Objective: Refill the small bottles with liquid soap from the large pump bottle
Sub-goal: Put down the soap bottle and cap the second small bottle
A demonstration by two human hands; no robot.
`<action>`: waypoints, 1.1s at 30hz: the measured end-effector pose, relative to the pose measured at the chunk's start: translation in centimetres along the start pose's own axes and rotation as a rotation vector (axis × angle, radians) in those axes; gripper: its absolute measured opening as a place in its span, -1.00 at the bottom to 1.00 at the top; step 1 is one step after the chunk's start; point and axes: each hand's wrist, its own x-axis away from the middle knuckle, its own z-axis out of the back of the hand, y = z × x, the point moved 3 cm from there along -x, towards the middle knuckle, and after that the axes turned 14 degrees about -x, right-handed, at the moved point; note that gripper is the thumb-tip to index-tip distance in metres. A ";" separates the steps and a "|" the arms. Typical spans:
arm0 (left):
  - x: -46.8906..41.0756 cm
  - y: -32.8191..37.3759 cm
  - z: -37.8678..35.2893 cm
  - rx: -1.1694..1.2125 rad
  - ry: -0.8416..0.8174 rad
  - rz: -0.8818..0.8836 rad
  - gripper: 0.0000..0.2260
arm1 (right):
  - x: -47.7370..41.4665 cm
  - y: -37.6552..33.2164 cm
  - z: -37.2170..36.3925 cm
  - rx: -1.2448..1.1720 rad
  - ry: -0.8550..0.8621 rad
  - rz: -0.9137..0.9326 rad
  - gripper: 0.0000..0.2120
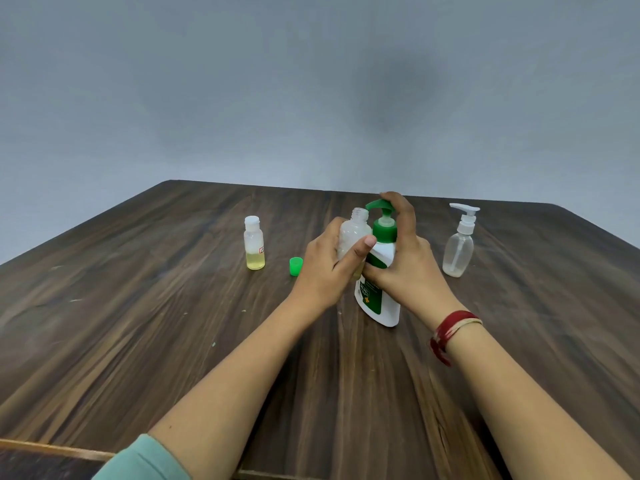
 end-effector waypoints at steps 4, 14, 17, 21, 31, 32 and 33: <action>0.0 0.1 0.1 -0.021 -0.006 -0.007 -0.58 | -0.1 -0.1 0.0 -0.007 0.002 0.006 -0.19; 0.2 0.2 0.0 -0.009 -0.003 -0.006 -0.61 | 0.0 0.0 0.1 -0.031 0.018 0.000 -0.14; 0.2 0.3 0.0 -0.002 -0.011 -0.008 -0.63 | 0.0 -0.1 0.1 -0.017 0.006 0.000 -0.11; 0.2 0.2 0.1 -0.004 -0.008 -0.007 -0.63 | 0.0 -0.2 0.1 -0.026 0.008 0.003 -0.16; 0.3 0.1 -0.2 0.001 -0.003 -0.005 -0.66 | 0.1 0.0 0.2 -0.050 0.017 -0.015 -0.18; 0.3 0.0 -0.2 0.005 -0.003 -0.004 -0.66 | 0.1 0.0 0.2 -0.046 0.016 -0.016 -0.16; 0.3 0.0 -0.2 0.008 -0.003 -0.003 -0.65 | 0.1 0.0 0.2 -0.040 0.015 -0.018 -0.15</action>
